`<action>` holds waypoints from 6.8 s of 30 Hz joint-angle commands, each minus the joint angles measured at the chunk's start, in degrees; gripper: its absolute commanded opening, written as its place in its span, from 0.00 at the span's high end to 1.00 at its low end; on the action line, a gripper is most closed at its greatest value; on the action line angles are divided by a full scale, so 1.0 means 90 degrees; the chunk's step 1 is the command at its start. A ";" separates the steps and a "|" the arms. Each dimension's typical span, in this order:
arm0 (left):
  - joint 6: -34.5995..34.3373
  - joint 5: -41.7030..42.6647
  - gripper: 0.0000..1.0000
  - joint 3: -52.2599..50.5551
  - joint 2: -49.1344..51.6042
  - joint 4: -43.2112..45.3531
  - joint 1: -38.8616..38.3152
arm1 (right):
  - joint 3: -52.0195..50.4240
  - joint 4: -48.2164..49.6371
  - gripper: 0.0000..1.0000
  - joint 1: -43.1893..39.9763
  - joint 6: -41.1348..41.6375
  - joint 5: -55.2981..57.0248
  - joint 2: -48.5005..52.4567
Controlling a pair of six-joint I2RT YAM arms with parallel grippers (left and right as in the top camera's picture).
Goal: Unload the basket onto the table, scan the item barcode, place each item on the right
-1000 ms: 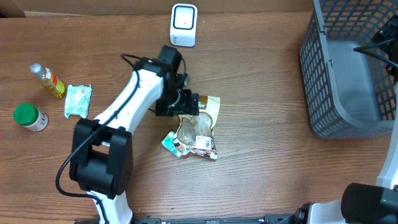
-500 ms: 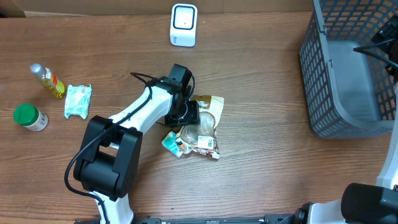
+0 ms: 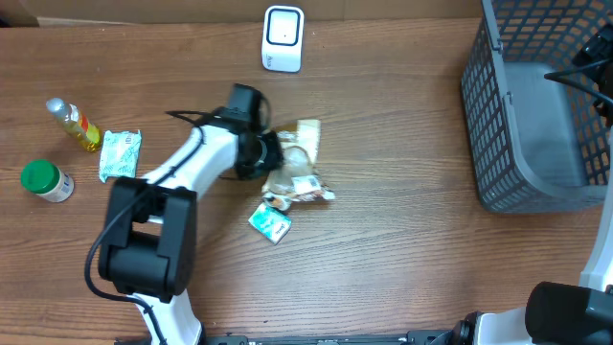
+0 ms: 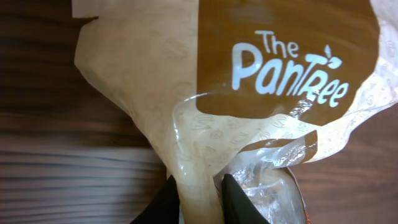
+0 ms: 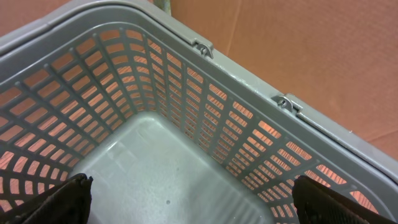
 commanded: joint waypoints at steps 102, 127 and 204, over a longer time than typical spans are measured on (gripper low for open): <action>0.1243 -0.0172 0.00 0.0143 -0.2130 -0.1450 0.1666 | 0.0034 0.0029 0.00 0.0000 -0.0027 0.0090 -0.0007; 0.1243 -0.0170 0.00 0.0143 -0.2130 -0.1450 0.1666 | 0.0034 0.0029 0.00 0.0000 -0.0027 0.0090 -0.0007; 0.1243 -0.0714 0.00 0.0143 -0.2130 -0.1331 0.1678 | 0.0034 0.0029 0.00 0.0000 -0.0027 0.0090 -0.0007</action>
